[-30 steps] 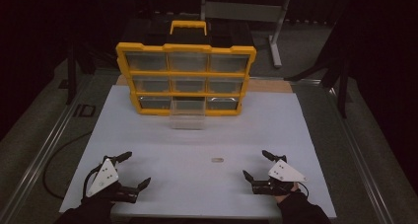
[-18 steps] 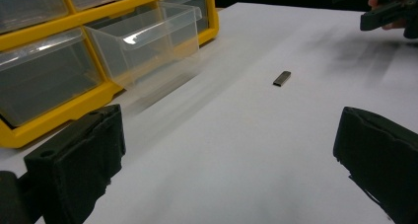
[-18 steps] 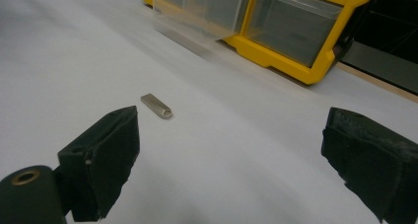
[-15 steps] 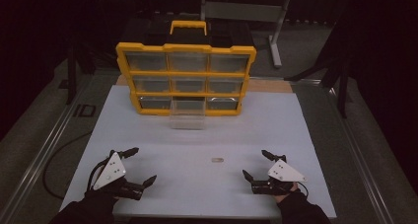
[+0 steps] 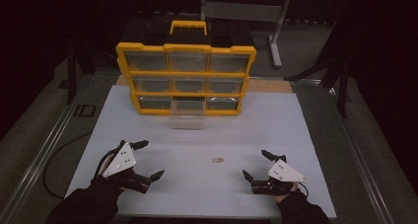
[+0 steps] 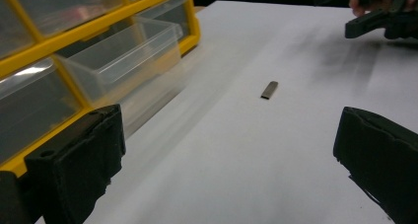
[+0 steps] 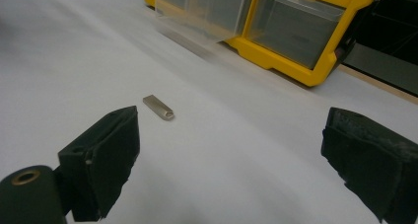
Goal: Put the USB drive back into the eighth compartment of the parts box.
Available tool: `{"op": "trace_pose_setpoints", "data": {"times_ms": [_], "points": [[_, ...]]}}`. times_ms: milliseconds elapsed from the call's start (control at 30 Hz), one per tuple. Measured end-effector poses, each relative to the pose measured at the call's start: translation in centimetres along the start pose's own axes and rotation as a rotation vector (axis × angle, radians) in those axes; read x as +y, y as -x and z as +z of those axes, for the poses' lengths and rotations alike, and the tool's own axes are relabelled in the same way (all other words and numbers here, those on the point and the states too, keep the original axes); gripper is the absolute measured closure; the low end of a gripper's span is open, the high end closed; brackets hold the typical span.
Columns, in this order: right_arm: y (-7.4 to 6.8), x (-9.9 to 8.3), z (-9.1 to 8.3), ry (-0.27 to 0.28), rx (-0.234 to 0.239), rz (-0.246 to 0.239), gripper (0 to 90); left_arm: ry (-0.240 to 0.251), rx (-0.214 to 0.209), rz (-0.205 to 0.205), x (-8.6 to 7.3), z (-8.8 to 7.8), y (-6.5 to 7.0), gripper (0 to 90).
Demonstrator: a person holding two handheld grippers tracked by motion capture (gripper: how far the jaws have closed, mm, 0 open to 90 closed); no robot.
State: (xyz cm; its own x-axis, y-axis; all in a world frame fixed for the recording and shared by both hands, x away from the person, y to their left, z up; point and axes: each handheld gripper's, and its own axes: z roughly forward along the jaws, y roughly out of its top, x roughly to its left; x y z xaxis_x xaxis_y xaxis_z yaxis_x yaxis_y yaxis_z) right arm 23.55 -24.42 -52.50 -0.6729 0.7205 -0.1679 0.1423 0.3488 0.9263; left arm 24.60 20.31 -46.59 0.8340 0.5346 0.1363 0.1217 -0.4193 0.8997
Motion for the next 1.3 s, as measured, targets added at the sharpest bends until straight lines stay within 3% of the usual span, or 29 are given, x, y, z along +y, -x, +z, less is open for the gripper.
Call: {"op": "trace_pose_setpoints", "data": {"times_ms": [300, 667, 1300], "points": [[0.0, 0.0, 0.0, 0.000, 0.002, 0.000, 8.0, -0.025, -0.071, 0.051, 2.5, 1.8, -0.1, 0.4], [0.0, 0.0, 0.0, 0.004, 0.005, 0.000, 8.0, -0.040, -0.129, 0.077, 4.6, 4.1, -0.2, 0.4], [0.0, 0.0, 0.0, 0.002, 0.014, 0.005, 8.0, -0.067, -0.207, 0.100, 6.6, 7.1, -0.2, 0.4]]}}
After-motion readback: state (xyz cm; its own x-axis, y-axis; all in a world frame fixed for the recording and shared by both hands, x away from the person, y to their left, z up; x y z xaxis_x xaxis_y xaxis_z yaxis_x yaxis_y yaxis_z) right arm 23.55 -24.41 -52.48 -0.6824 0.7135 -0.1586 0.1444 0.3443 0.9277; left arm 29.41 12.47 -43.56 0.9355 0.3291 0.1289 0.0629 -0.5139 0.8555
